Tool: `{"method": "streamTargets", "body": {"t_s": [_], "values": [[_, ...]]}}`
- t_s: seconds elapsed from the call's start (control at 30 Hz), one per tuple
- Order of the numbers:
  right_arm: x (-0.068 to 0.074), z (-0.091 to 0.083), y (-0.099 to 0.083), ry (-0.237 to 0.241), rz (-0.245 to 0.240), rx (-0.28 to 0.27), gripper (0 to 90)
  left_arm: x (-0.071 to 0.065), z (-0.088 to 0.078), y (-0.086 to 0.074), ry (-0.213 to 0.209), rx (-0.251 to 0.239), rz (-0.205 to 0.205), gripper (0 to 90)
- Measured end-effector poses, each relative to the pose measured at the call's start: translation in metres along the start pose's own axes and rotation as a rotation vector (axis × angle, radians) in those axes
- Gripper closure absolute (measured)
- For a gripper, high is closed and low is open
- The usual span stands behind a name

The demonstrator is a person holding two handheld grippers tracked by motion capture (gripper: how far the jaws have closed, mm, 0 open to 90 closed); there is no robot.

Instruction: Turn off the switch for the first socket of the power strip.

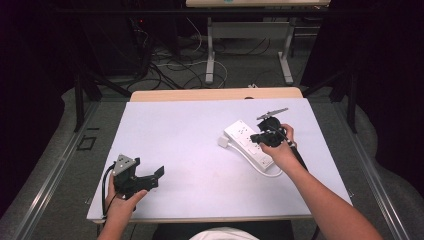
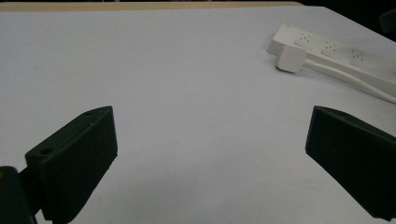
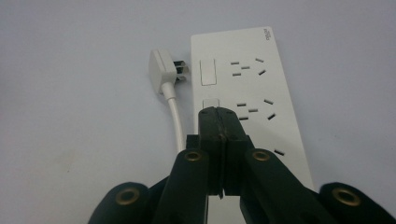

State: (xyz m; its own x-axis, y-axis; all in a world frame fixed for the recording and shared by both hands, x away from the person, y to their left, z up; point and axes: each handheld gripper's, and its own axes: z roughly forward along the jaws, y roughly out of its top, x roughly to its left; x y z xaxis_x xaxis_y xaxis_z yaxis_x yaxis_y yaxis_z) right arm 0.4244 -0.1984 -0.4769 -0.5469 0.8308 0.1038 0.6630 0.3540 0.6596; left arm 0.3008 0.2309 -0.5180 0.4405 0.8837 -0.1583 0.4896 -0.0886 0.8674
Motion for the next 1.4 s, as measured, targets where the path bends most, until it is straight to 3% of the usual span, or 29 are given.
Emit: {"method": "streamTargets", "body": {"t_s": [0.73,0.77,1.4], "values": [[0.001,0.026,0.0,-0.01,0.018,0.052,90.0,0.001,0.0,0.0,0.002,0.0,0.003,2.6],[0.001,0.026,0.0,-0.008,0.017,0.075,90.0,0.001,0.0,0.0,0.001,0.0,0.003,2.6],[0.003,0.038,-0.002,-0.016,0.04,0.15,90.0,0.001,0.0,0.0,0.0,0.004,0.002,2.6]]}}
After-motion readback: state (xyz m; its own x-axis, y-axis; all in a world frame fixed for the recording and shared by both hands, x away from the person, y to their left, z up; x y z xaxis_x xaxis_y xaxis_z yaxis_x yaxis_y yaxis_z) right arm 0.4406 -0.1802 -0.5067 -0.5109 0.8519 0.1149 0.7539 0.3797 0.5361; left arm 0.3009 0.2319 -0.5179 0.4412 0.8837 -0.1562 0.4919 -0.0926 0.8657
